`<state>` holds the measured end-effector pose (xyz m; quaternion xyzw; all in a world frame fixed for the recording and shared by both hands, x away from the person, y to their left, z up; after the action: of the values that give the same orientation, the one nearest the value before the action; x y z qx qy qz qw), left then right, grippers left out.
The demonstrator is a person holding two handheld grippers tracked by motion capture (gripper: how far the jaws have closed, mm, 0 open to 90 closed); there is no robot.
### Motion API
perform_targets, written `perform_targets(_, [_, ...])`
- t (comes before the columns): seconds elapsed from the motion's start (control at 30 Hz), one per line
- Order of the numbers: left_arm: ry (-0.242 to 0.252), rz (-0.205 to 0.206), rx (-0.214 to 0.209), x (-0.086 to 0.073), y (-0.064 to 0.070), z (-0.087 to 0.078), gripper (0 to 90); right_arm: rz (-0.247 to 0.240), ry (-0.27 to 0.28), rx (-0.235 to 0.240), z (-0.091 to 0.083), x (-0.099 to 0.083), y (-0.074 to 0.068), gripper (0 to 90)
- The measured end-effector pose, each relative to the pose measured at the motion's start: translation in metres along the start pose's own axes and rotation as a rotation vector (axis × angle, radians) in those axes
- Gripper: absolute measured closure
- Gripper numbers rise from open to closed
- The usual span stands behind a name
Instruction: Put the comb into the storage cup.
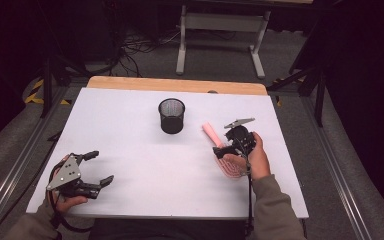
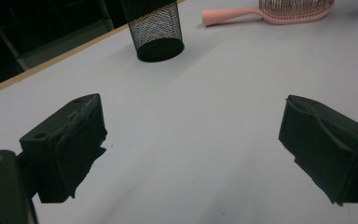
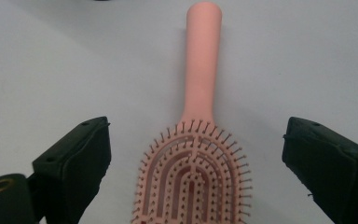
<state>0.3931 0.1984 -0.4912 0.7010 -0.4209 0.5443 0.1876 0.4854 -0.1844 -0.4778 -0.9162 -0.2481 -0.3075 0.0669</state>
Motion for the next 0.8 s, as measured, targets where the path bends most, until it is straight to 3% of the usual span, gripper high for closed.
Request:
perform_targets(0.13, [-0.003,0.004,-0.007,0.0,0.002,0.001,8.3,0.002,-0.079,0.01,0.013,0.008,0.002,11.0])
perform_targets(0.27, [-0.002,0.003,-0.013,-0.001,0.003,0.001,8.4,-0.015,-0.147,0.005,0.026,0.015,0.002,18.9])
perform_targets(0.4, [0.0,0.01,-0.02,0.0,0.004,0.0,8.5,-0.012,-0.178,-0.005,0.031,0.016,0.001,16.9])
perform_targets(0.5, [0.003,0.005,-0.02,0.0,0.004,0.0,8.4,0.003,-0.187,0.002,0.027,0.009,-0.002,11.1])
perform_targets(0.6, [0.001,0.007,-0.022,0.0,0.005,0.001,8.4,-0.007,-0.199,-0.034,0.023,0.001,0.001,10.2])
perform_targets(0.8, [-0.007,0.014,-0.023,0.001,0.006,0.003,8.5,0.019,-0.257,-0.028,0.027,-0.019,0.007,9.3])
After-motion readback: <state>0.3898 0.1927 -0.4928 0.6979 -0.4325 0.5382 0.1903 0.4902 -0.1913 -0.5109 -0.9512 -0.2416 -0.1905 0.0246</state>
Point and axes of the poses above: each handheld gripper's, and its own axes: z roughly forward along the jaws, x roughly out of its top, y roughly to its right, the point moved 10 cm from there along z, roughly forward along the jaws, and after that the axes turned 2 degrees about z, right-handed, at the moved point
